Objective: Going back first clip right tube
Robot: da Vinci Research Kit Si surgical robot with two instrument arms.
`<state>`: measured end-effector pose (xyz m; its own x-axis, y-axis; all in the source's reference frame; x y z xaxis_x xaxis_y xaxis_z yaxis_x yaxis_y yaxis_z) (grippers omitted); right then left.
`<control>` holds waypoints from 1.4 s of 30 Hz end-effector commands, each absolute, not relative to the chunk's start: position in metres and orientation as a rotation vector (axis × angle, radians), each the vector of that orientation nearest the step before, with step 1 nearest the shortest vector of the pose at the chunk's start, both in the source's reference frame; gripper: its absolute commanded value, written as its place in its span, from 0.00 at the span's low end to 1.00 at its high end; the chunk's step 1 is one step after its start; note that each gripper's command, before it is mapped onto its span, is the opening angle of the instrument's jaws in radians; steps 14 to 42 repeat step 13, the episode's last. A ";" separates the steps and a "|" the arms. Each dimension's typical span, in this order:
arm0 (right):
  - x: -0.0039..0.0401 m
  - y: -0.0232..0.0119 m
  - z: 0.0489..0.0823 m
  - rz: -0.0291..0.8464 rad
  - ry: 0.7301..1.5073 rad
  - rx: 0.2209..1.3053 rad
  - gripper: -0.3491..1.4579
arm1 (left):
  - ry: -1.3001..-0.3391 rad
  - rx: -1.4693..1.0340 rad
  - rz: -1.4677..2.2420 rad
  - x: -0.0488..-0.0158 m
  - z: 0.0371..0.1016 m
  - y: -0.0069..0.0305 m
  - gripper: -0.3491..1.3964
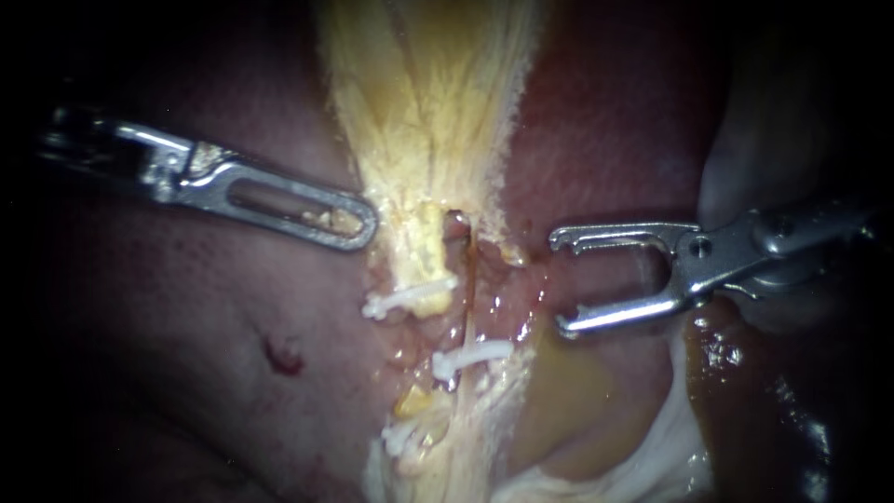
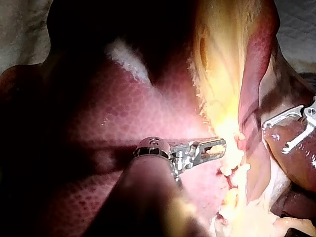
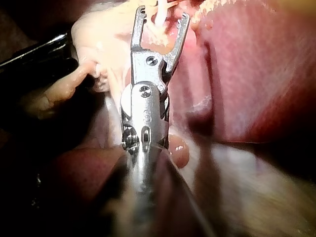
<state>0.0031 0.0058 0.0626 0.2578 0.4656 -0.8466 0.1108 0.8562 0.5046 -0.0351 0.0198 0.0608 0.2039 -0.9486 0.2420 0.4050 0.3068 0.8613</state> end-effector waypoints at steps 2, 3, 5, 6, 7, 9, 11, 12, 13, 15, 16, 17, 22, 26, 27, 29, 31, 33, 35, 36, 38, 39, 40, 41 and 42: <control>0.0031 0.0058 0.0626 0.256 1.303 0.526 0.47 | -0.895 0.747 -1.074 -0.0356 0.0612 0.0196 0.00; 0.0031 0.0058 0.0625 0.256 1.303 0.526 0.47 | -0.895 0.749 -1.072 -0.0358 0.0614 0.0195 0.00; 0.0031 0.0057 0.0625 0.256 1.303 0.526 0.47 | -0.895 0.748 -1.070 -0.0360 0.0615 0.0194 0.00; 0.0031 0.0057 0.0624 0.256 1.303 0.526 0.47 | -0.895 0.749 -1.069 -0.0360 0.0615 0.0194 0.00; 0.0031 0.0057 0.0624 0.256 1.303 0.526 0.47 | -0.895 0.749 -1.069 -0.0360 0.0615 0.0194 0.00; 0.0031 0.0057 0.0624 0.257 1.303 0.526 0.47 | -0.895 0.750 -1.068 -0.0359 0.0615 0.0194 0.00; 0.0031 0.0057 0.0624 0.257 1.303 0.526 0.47 | -0.895 0.750 -1.068 -0.0359 0.0615 0.0194 0.00; 0.0031 0.0057 0.0624 0.257 1.303 0.526 0.47 | -0.895 0.750 -1.068 -0.0358 0.0614 0.0194 0.00; 0.0031 0.0057 0.0624 0.257 1.303 0.526 0.47 | -0.895 0.750 -1.068 -0.0358 0.0614 0.0195 0.00; 0.0031 0.0057 0.0624 0.257 1.303 0.526 0.47 | -0.895 0.750 -1.068 -0.0358 0.0614 0.0195 0.00; 0.0031 0.0057 0.0624 0.257 1.303 0.526 0.47 | -0.895 0.750 -1.068 -0.0358 0.0614 0.0195 0.00; 0.0031 0.0057 0.0624 0.257 1.303 0.526 0.47 | -0.895 0.750 -1.068 -0.0358 0.0614 0.0195 0.00; 0.0031 0.0057 0.0624 0.257 1.303 0.526 0.47 | -0.895 0.750 -1.068 -0.0358 0.0614 0.0195 0.00; 0.0031 0.0057 0.0624 0.257 1.303 0.526 0.47 | -0.895 0.750 -1.068 -0.0358 0.0614 0.0195 0.00; 0.0031 0.0057 0.0624 0.257 1.303 0.526 0.47 | -0.895 0.750 -1.068 -0.0358 0.0614 0.0195 0.00; 0.0031 0.0057 0.0624 0.257 1.303 0.526 0.47 | -0.895 0.750 -1.068 -0.0358 0.0614 0.0195 0.00; 0.0031 0.0057 0.0624 0.257 1.303 0.526 0.47 | -0.895 0.750 -1.068 -0.0358 0.0614 0.0195 0.00; 0.0031 0.0057 0.0624 0.257 1.303 0.526 0.47 | -0.895 0.750 -1.068 -0.0358 0.0614 0.0195 0.00; 0.0031 0.0057 0.0624 0.257 1.303 0.526 0.47 | -0.895 0.750 -1.068 -0.0358 0.0614 0.0195 0.00; 0.0031 0.0057 0.0624 0.257 1.303 0.526 0.47 | -0.895 0.750 -1.068 -0.0358 0.0614 0.0195 0.00; 0.0031 0.0057 0.0624 0.257 1.303 0.526 0.47 | -0.895 0.750 -1.068 -0.0358 0.0614 0.0195 0.00; 0.0031 0.0057 0.0624 0.257 1.303 0.526 0.47 | -0.895 0.750 -1.068 -0.0358 0.0614 0.0195 0.00; 0.0031 0.0057 0.0624 0.257 1.303 0.526 0.47 | -0.895 0.750 -1.068 -0.0358 0.0614 0.0195 0.00; 0.0031 0.0057 0.0624 0.257 1.303 0.526 0.47 | -0.895 0.750 -1.068 -0.0358 0.0614 0.0195 0.00; 0.0031 0.0057 0.0624 0.257 1.303 0.526 0.47 | -0.895 0.750 -1.068 -0.0358 0.0614 0.0195 0.00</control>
